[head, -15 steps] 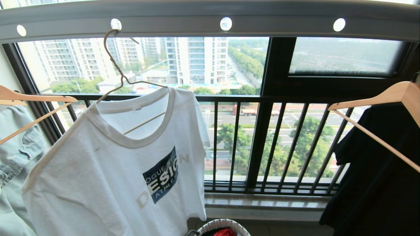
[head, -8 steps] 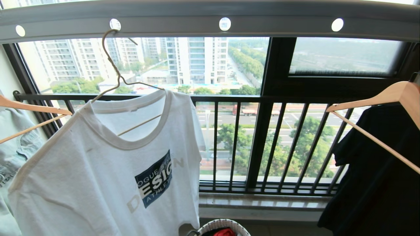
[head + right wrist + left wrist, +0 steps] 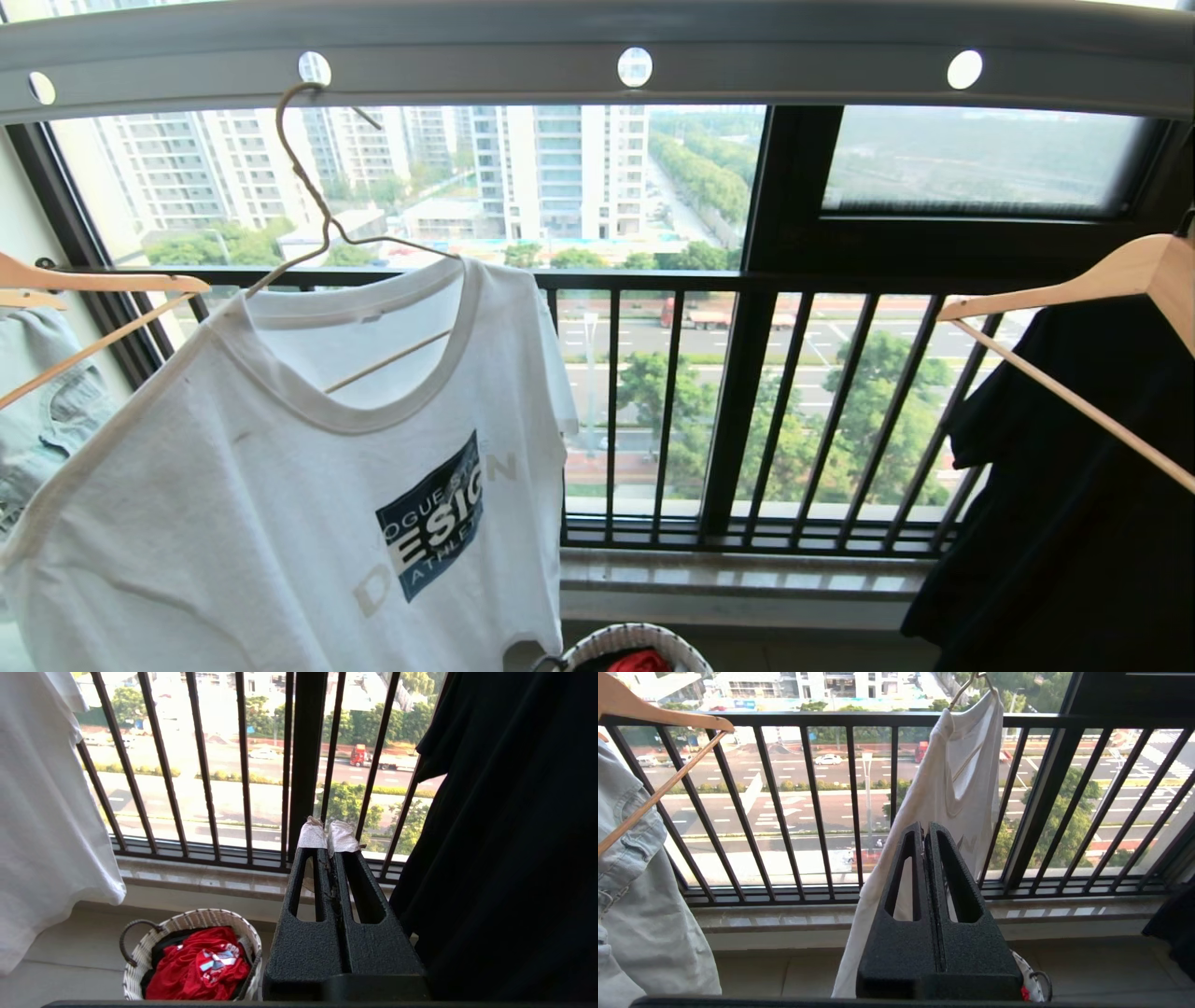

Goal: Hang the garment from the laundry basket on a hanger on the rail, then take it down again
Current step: Take the clothes off the clothes rack

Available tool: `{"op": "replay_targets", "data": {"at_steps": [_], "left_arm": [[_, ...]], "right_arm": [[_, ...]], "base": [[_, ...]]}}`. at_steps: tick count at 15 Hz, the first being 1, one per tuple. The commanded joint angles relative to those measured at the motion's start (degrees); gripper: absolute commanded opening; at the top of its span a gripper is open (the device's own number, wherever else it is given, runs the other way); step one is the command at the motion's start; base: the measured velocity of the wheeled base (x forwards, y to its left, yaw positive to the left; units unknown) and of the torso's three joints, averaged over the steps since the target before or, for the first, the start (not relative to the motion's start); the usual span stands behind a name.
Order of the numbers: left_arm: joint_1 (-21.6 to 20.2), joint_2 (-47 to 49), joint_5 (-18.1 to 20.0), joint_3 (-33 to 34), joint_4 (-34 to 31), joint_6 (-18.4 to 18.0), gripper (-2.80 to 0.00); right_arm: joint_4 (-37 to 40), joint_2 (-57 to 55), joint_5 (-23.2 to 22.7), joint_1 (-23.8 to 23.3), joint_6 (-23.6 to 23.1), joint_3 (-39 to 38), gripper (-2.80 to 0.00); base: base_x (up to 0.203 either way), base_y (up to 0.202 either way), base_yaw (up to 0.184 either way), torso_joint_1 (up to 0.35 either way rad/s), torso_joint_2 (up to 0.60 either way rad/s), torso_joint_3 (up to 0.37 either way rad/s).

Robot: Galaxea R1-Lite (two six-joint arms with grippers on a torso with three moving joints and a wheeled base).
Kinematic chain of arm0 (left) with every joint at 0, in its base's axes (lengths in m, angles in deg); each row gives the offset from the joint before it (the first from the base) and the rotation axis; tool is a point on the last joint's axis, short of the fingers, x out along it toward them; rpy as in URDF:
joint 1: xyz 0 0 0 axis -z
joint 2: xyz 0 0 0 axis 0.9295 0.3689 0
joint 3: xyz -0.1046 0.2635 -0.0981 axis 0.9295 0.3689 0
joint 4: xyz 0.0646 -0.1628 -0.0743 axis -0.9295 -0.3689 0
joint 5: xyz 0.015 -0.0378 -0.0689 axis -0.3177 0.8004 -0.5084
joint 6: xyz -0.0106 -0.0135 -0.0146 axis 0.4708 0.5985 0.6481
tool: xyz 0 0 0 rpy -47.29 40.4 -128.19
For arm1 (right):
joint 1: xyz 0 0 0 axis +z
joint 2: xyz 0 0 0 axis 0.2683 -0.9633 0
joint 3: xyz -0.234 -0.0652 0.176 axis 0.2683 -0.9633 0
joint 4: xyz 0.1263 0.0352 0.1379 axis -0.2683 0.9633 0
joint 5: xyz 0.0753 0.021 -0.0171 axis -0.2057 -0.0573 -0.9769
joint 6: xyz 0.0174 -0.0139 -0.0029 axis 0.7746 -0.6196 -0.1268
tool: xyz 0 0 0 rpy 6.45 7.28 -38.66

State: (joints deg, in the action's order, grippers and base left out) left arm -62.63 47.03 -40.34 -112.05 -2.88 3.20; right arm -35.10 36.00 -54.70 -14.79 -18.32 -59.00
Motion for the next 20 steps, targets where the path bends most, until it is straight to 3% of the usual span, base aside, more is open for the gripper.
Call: {"op": "replay_targets", "data": {"at_steps": [1,4,5,12,13,16,20], "left_arm": [[4.3,10.0,0.2,-14.9,-12.5,-0.3,-2.8],[15.3,16.3,0.3,-31.0,-28.7,-2.2,-2.8],[17.1,19.5,0.3,-35.0,-32.4,-3.0,-2.8],[19.2,39.6,1.3,-53.4,-44.5,-7.0,-2.8],[19.1,41.5,1.2,-54.2,-44.7,-8.2,0.0],[17.3,47.1,0.9,-56.6,-44.3,-11.8,0.0],[12.0,54.0,0.8,-60.8,-44.1,-15.2,0.0]], "right_arm": [[0.0,-0.1,0.0,0.0,0.0,0.0,-2.8],[0.0,-0.1,0.0,0.0,0.0,0.0,-2.8],[0.0,-0.1,0.0,0.0,0.0,0.0,-2.8],[0.0,-0.1,0.0,0.0,0.0,0.0,-2.8],[0.0,-0.1,0.0,0.0,0.0,0.0,-2.8],[0.0,-0.1,0.0,0.0,0.0,0.0,-2.8],[0.0,-0.1,0.0,0.0,0.0,0.0,-2.8]], "base": [[0.0,0.0,0.0,0.0,0.0,0.0],[0.0,0.0,0.0,0.0,0.0,0.0],[0.0,0.0,0.0,0.0,0.0,0.0],[0.0,0.0,0.0,0.0,0.0,0.0],[0.0,0.0,0.0,0.0,0.0,0.0],[0.0,0.0,0.0,0.0,0.0,0.0],[0.0,0.0,0.0,0.0,0.0,0.0]]}}
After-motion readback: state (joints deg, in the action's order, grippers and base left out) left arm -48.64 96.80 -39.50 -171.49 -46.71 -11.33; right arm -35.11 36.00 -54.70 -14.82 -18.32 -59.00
